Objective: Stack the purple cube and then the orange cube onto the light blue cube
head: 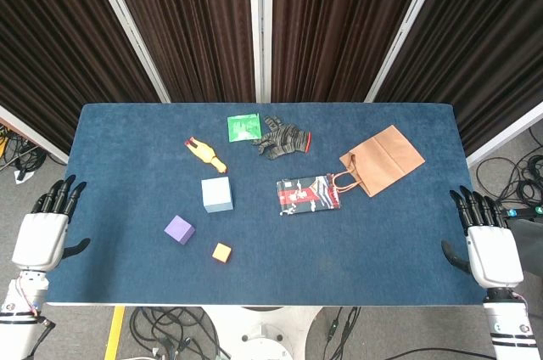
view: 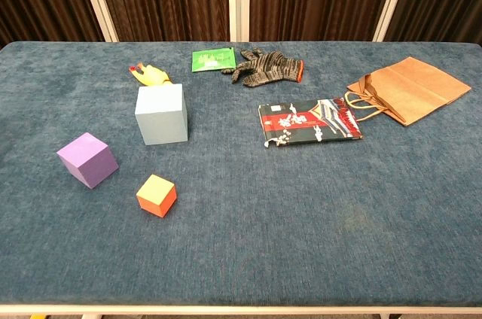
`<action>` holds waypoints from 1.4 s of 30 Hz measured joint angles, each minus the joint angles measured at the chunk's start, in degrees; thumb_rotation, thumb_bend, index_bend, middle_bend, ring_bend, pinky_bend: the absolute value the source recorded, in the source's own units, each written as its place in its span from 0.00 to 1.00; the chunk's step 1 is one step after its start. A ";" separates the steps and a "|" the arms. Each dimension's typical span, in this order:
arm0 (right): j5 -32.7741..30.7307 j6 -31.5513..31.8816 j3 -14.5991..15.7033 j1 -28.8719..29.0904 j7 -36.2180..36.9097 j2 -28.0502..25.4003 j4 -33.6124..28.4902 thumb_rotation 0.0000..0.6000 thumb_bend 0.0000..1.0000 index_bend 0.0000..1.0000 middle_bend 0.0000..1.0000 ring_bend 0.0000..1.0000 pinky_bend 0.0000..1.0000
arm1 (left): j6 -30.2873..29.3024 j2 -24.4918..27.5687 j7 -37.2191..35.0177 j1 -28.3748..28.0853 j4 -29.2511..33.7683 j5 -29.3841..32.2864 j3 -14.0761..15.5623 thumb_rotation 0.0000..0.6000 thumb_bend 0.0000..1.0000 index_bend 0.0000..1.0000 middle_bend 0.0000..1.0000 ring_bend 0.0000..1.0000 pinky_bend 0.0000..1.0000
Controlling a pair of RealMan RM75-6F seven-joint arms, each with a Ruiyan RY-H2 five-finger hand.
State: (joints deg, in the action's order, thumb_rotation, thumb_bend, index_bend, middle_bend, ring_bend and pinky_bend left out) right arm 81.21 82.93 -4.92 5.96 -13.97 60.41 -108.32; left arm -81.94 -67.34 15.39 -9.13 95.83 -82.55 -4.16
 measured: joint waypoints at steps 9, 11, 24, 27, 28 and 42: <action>0.18 -0.14 0.17 0.00 0.52 -0.24 -0.09 1.00 0.24 0.01 0.02 0.00 0.00 | 0.83 -0.16 -0.17 0.02 0.24 0.40 0.71 1.00 0.12 0.11 0.12 0.05 0.22; 0.17 0.02 -0.01 0.01 0.80 -0.42 -0.18 1.00 0.24 0.01 0.02 0.00 0.00 | 1.37 -0.06 -0.32 -0.10 0.71 0.37 0.93 1.00 0.12 0.11 0.12 0.05 0.22; 0.50 0.30 -0.02 -0.13 1.95 -0.62 0.17 1.00 0.24 0.01 0.02 0.00 0.00 | 5.15 -4.63 1.85 -0.55 6.99 4.97 2.04 1.00 0.12 0.16 0.18 0.10 0.22; 0.33 -0.02 -0.01 0.00 1.81 -0.54 0.13 1.00 0.24 0.01 0.02 0.00 0.00 | 5.44 -7.22 4.62 -0.89 8.61 7.43 1.66 1.00 0.12 0.17 0.21 0.11 0.23; 0.31 -0.14 0.05 0.03 1.73 -0.54 0.09 1.00 0.24 0.01 0.02 0.00 0.00 | 5.49 -7.92 5.68 -1.02 9.09 8.21 1.52 1.00 0.12 0.18 0.23 0.12 0.23; 0.37 -1.03 0.44 0.33 1.95 -0.58 0.30 1.00 0.24 0.01 0.02 0.00 0.00 | 3.64 -19.93 17.92 -3.85 13.49 21.73 -2.71 1.00 0.12 0.19 0.28 0.13 0.23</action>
State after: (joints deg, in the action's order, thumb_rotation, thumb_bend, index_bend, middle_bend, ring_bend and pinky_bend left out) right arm 81.57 81.90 -4.48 6.29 -12.02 59.83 -108.02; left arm -78.30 -87.27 33.30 -12.97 109.33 -60.83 -6.88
